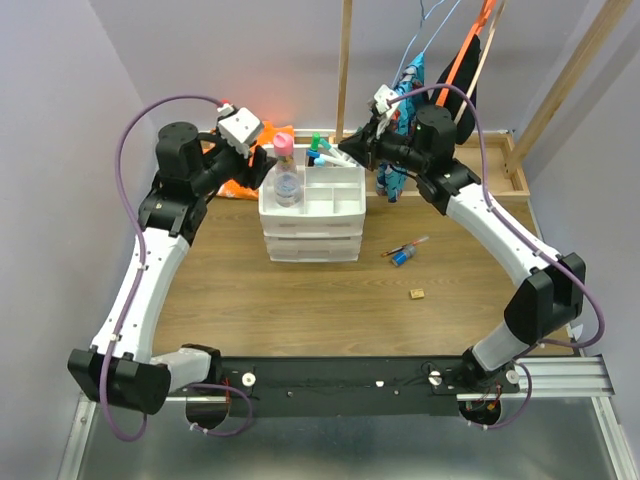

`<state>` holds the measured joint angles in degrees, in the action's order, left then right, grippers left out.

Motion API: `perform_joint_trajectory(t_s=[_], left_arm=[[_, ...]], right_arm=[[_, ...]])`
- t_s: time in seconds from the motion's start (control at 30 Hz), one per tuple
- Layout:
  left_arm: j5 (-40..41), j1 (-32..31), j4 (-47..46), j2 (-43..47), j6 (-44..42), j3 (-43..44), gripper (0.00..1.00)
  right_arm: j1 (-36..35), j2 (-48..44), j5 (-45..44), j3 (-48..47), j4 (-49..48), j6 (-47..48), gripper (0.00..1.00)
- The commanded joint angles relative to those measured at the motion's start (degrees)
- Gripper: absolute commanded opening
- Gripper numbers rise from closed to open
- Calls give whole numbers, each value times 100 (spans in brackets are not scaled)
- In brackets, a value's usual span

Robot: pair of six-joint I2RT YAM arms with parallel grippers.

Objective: Sort the stationery into containers
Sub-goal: Place the pen in the storage box.

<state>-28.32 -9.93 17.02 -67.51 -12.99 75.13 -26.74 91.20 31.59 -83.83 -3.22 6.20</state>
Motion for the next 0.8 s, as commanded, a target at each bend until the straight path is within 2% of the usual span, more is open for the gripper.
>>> perform_joint_trajectory(t_s=[0.0, 0.2, 0.53, 0.77], left_arm=[[-315, -509, 162, -429, -160, 730, 64], [-262, -817, 215, -834, -256, 1223, 65], [-192, -905, -84, -738, -133, 1013, 69], [-148, -905, -234, -597, -133, 845, 70]], right_arm=[[-112, 266, 277, -396, 673, 470, 13], [-182, 697, -57, -985, 1736, 918, 7], [-191, 943, -399, -1601, 2984, 1296, 5], [-182, 1163, -733, -1917, 3135, 1306, 4]])
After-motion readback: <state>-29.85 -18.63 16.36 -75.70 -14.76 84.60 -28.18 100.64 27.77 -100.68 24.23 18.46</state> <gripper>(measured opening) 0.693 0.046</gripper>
